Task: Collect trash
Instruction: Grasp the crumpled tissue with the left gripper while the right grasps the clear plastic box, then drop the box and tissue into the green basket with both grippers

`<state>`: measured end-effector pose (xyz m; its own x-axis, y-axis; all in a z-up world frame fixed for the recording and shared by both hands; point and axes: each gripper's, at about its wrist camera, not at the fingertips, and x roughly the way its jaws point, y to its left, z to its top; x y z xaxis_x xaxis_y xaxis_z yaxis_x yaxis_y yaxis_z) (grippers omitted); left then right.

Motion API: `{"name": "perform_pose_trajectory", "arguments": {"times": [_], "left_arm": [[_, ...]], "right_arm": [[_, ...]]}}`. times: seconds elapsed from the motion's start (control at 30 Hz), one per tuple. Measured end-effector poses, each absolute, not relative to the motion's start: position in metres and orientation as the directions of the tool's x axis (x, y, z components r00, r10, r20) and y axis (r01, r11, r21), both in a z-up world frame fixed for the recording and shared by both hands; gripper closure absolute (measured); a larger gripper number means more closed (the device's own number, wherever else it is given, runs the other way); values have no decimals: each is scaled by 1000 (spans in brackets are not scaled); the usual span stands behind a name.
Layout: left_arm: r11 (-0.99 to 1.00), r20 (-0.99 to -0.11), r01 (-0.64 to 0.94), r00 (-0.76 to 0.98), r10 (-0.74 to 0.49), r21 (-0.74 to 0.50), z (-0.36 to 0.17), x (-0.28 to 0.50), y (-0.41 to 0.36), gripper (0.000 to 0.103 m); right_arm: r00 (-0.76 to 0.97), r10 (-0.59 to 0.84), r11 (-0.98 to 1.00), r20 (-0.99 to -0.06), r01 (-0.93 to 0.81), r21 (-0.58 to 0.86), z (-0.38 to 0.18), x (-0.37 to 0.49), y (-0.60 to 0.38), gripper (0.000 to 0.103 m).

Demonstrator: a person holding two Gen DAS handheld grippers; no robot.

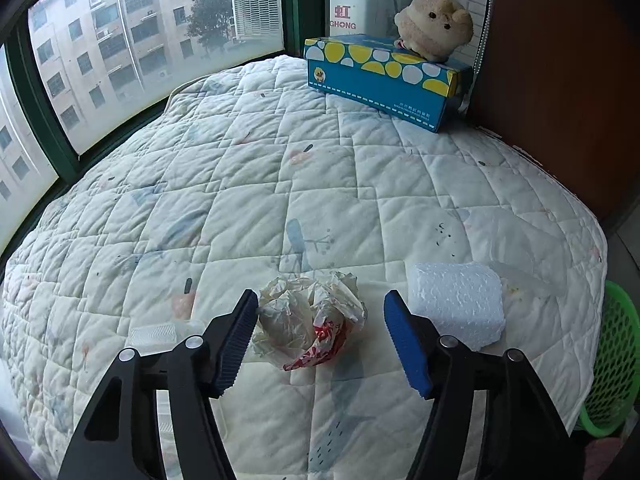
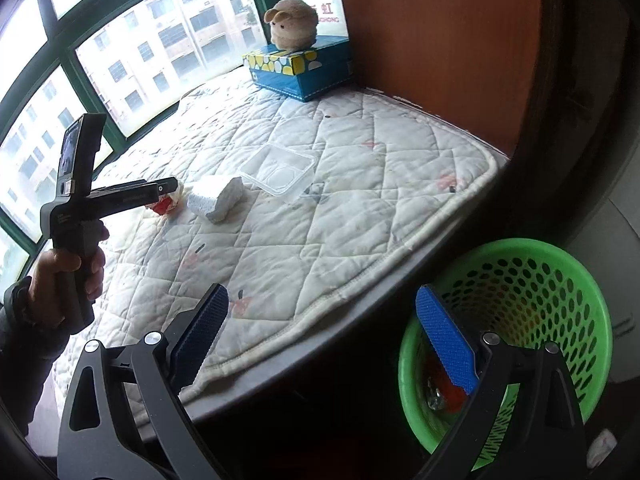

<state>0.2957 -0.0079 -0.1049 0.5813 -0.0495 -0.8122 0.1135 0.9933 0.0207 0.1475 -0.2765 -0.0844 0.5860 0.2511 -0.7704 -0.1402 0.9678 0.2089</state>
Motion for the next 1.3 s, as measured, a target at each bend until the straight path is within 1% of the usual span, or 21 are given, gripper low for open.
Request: {"name": "perform_pose_trajectory", "arguments": {"times": [0.03,0.1,0.2,0.27,0.5,0.7,0.9,0.97,1.03,1.1,1.23,1.3], "left_arm": [[993,-811,117,582,-56,15,-106,296,-7,44],[992,-808,125,587,-59,18,-106,297,-5,53],[991,-805,130,589,-65,15,-104,297,-2,63],[992,-804,130,590,-72,7,-102,298,-2,66],[991,-799,133,593,-94,-18,-99,299,3,71],[991,-790,122,603,-111,-46,-92,296,11,72],[991,-781,124,614,-116,-50,-85,289,17,72],[991,-779,124,615,-117,-51,-83,288,19,72],[991,-779,124,616,-121,-55,-83,286,19,72],[990,-779,128,615,-123,-56,-82,285,18,72],[989,-777,137,617,-128,-55,-81,279,13,72],[988,-775,144,618,-136,-59,-79,276,9,72]], "right_arm": [[582,255,967,-772,-150,207,-85,151,-272,9],[576,263,965,-774,-170,201,-86,162,-267,9],[565,267,963,-781,-198,186,-87,180,-257,9],[561,268,960,-784,-225,167,-88,195,-251,9],[522,288,931,-803,-348,109,-95,247,-233,9],[485,283,895,-827,-444,46,-108,282,-215,9],[437,276,873,-856,-486,33,-126,309,-204,9],[435,269,872,-859,-488,26,-129,310,-201,13],[423,275,873,-864,-487,40,-133,311,-201,25],[417,277,876,-865,-480,50,-134,308,-201,32],[439,274,895,-856,-442,60,-132,295,-208,38],[448,283,905,-848,-419,81,-129,286,-213,39]]}}
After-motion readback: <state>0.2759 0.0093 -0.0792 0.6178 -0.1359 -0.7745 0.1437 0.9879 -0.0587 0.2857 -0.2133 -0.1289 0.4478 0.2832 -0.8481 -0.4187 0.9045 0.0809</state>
